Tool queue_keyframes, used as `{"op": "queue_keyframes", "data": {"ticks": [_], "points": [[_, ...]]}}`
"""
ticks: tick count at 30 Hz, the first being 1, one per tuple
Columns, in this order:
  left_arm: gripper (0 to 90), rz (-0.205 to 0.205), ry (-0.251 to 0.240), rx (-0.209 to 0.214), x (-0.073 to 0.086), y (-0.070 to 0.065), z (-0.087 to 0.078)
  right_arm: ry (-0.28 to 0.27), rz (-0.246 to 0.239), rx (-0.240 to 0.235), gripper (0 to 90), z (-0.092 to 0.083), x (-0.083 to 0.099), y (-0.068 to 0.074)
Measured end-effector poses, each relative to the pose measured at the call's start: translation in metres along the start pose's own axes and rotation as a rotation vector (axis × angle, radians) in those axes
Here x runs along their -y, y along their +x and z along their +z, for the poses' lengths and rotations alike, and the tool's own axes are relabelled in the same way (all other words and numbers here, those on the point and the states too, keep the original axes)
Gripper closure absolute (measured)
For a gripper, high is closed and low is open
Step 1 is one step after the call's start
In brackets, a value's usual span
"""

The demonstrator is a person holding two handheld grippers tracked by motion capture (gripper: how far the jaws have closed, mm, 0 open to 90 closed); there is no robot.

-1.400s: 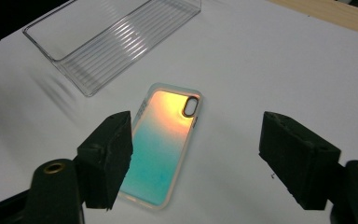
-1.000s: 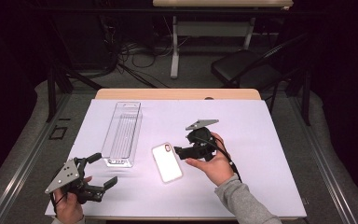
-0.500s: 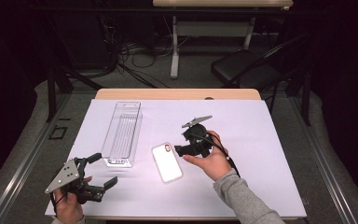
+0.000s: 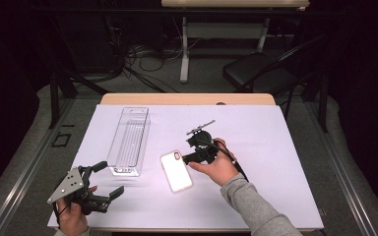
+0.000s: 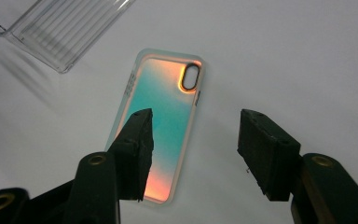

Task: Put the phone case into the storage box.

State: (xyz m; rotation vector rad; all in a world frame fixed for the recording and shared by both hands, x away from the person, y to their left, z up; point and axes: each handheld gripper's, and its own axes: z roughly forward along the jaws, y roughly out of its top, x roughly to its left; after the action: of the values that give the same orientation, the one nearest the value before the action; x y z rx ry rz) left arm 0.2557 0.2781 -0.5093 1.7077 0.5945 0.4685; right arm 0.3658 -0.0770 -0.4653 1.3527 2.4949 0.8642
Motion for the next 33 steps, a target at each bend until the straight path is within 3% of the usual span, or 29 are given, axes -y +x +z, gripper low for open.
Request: {"op": "queue_keyframes", "data": {"ticks": [9,19,24,29,33], "points": [[0.4,0.000,0.002,0.001,0.000,0.000,0.000,0.074,0.024,-0.013,47.8,0.013,-0.002,-0.003],[0.4,-0.002,0.002,0.001,0.000,0.001,0.000,0.076,0.028,0.000,51.0,0.023,-0.004,-0.002],[0.3,-0.002,0.004,0.005,0.000,0.001,0.000,0.099,0.017,0.015,48.8,0.026,-0.005,0.000],[0.3,-0.003,0.002,0.007,0.001,0.001,0.001,0.088,0.014,0.008,46.5,0.031,-0.005,0.002],[0.3,-0.003,0.002,0.007,0.001,0.001,0.001,0.110,0.046,-0.007,45.9,0.034,-0.006,0.003]]}}
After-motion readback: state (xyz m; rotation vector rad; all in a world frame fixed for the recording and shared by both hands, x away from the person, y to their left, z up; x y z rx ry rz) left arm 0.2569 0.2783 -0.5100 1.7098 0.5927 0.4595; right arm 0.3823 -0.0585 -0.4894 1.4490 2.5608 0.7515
